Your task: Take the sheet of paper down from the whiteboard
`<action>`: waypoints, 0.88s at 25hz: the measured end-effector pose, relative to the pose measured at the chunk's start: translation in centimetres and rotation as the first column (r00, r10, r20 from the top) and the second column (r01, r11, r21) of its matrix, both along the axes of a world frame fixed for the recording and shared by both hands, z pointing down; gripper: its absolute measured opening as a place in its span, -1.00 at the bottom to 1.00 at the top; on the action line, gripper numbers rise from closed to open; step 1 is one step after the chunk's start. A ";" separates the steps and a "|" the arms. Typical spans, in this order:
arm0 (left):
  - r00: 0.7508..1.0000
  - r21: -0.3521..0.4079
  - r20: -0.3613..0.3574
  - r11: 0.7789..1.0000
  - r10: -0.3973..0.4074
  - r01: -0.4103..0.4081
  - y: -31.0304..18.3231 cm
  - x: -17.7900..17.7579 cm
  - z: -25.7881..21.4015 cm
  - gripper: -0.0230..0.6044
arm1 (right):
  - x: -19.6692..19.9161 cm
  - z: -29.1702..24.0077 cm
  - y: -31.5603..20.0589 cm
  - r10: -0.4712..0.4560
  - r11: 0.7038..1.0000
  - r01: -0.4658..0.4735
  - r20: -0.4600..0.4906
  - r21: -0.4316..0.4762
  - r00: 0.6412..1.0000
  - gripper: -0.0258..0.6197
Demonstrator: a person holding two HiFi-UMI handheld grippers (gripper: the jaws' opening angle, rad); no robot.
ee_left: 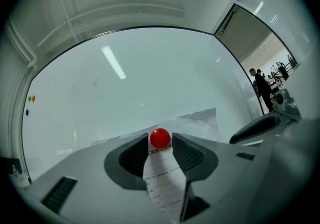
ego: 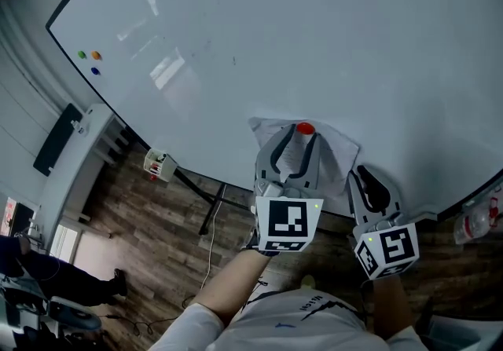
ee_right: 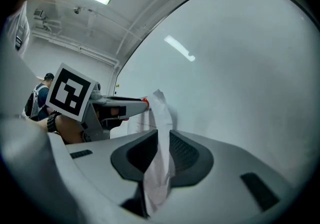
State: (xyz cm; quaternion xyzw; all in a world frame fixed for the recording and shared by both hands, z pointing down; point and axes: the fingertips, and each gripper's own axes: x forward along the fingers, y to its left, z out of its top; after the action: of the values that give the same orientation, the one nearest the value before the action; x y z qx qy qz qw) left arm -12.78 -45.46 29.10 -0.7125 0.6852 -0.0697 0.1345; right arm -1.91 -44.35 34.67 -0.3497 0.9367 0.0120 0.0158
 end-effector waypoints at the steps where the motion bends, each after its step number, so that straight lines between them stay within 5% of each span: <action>1: 1.000 0.004 0.000 1.000 -0.003 0.003 -0.1 0.0 -0.1 -0.47 | 0.0 0.0 -0.1 0.004 1.000 -0.004 -0.001 0.002 1.000 -0.71; 22: 1.000 0.054 -0.003 0.998 0.023 -0.023 -0.1 -0.2 -0.3 -0.50 | -1.9 -6.1 -0.6 0.090 0.963 -0.083 -0.014 0.258 0.996 -0.69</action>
State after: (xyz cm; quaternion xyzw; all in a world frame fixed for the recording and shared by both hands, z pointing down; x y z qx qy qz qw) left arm -13.03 -45.61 28.77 -0.7166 0.6787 -0.0480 0.1531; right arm -3.81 -45.00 28.60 -0.3850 0.9112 0.1385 0.0486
